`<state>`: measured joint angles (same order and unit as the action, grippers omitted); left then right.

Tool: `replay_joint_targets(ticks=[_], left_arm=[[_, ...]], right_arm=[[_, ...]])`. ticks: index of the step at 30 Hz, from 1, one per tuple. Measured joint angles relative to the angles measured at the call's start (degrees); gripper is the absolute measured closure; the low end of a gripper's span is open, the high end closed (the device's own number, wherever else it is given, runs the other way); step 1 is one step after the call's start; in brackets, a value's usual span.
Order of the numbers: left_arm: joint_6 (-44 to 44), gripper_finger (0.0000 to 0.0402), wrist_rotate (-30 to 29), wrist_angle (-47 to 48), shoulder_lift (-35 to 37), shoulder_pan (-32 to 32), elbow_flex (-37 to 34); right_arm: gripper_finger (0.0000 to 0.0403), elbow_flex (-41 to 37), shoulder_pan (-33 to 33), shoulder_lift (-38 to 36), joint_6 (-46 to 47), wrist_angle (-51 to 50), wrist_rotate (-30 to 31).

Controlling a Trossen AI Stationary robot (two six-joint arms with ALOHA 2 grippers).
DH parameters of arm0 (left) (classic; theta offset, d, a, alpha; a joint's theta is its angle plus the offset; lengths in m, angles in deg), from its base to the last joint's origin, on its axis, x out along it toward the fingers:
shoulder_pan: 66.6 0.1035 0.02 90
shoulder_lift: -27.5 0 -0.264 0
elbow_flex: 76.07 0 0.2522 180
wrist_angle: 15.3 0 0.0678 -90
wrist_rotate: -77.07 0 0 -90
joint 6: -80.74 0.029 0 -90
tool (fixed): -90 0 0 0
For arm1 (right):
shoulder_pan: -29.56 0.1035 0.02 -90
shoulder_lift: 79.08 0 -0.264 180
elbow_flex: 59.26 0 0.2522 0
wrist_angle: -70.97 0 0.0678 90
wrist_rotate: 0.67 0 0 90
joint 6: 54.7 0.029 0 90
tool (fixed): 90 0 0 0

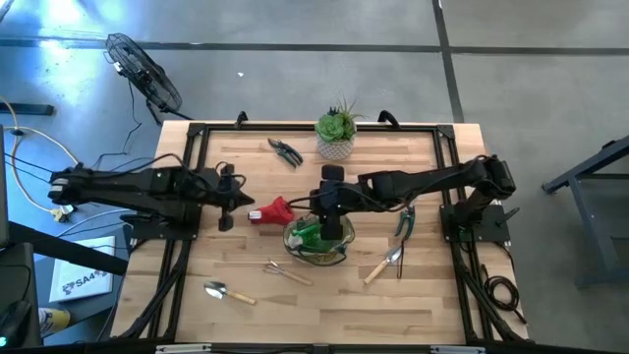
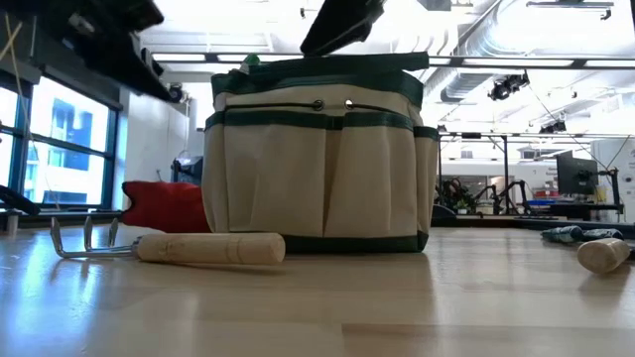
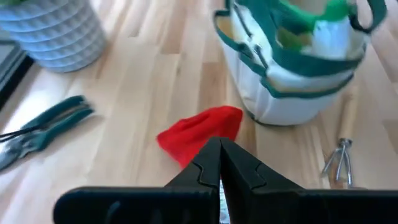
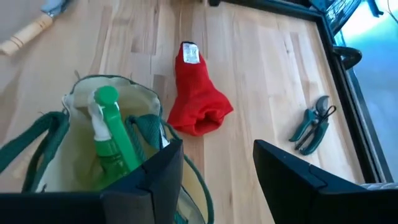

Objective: Pick & Place Garden tools in Gardening bag
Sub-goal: Put the red gloves into the white gardening bag

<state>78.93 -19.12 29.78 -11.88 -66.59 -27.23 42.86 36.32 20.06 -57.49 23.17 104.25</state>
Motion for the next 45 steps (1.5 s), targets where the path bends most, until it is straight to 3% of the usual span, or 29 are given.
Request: replay_joint_targets(ticks=[4,14,19,25,35,40,45], left_arm=[[-1.5,0.0372,-1.0,2.0,-2.8,0.0,2.0],[-1.0,0.0208,-3.1,0.8,-13.2,0.0,2.2],[0.3,0.0162,-1.9,0.0,-19.2,0.0,2.2],[-1.4,0.0153,0.9,-1.7,-26.5,0.0,2.2],[0.1,0.0153,1.3,-2.3,-30.6,4.5,1.4],[0.1,0.0153,3.8,-3.0,-36.4,6.1,0.1],[-0.1,0.0153,2.0,-7.9,-43.0,6.0,0.4]], right_arm=[[0.0215,0.0,0.0,0.1,-0.3,-0.4,0.0],[0.0215,0.0,1.2,0.1,-1.8,-1.3,0.3],[0.0215,0.0,3.1,-1.0,-1.5,-2.6,1.9],[0.0215,0.0,5.7,-4.3,0.9,-5.0,4.5],[0.0215,0.0,9.1,-7.9,5.8,-5.6,4.5],[0.0215,0.0,11.1,-8.3,6.2,-5.4,4.6],[0.0215,0.0,12.1,-8.3,6.6,-5.1,4.6]])
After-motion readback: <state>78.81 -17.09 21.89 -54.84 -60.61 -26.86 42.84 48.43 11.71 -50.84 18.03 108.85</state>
